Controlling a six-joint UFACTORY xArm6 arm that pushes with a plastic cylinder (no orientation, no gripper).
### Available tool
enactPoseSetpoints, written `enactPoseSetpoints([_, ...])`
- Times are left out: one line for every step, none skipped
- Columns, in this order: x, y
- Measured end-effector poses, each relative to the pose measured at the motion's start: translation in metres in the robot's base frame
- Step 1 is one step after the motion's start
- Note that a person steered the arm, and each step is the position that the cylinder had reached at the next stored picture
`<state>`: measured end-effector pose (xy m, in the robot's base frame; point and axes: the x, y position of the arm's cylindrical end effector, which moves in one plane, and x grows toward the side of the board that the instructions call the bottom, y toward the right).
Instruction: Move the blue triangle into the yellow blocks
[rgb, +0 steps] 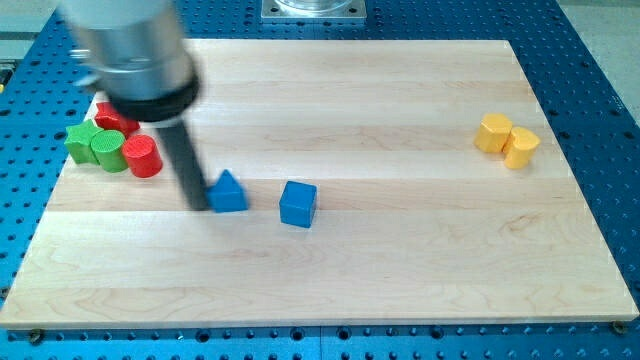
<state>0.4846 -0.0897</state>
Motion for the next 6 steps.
enactPoseSetpoints([-0.014,0.13])
enactPoseSetpoints([-0.02,0.136])
enactPoseSetpoints([-0.003,0.12])
enactPoseSetpoints([-0.007,0.229])
enactPoseSetpoints([-0.036,0.294])
enactPoseSetpoints([-0.033,0.293])
